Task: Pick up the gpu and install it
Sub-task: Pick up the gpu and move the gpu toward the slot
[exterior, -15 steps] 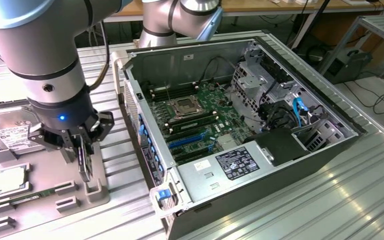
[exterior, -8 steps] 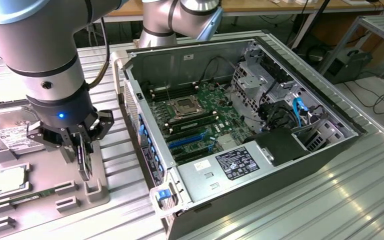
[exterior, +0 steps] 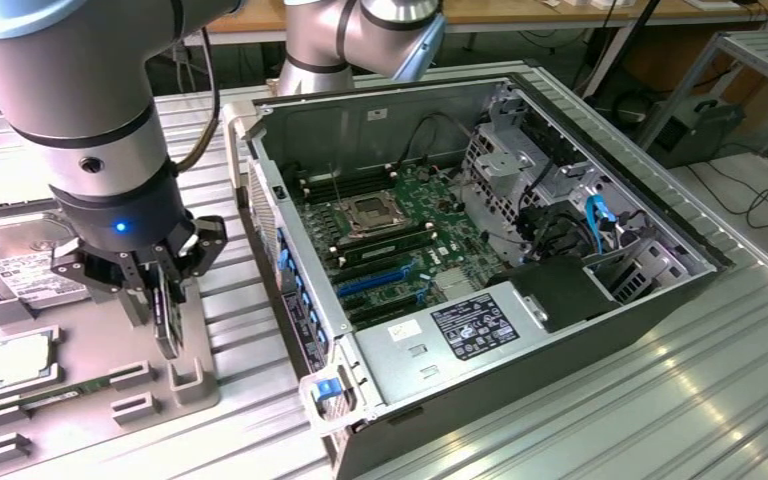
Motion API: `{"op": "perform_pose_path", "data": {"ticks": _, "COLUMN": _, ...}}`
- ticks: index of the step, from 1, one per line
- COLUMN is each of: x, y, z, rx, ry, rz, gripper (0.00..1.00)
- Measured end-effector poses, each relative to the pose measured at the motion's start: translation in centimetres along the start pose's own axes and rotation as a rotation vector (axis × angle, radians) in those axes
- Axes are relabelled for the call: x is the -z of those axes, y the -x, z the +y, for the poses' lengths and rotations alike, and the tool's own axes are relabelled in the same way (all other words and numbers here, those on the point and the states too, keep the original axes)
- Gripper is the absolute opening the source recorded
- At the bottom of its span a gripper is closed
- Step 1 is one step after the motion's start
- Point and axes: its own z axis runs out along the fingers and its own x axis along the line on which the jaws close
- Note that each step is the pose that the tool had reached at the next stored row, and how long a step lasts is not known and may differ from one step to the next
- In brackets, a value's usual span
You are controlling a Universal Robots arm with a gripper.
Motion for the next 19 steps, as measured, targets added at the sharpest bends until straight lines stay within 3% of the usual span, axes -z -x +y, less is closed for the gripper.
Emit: {"op": "perform_pose_path", "data": {"ticks": 19, "x": 1.46, "y": 0.0, "z": 0.06, "rx": 0.0, "ry": 0.0025, "rz": 0.0004, "gripper": 0.28}}
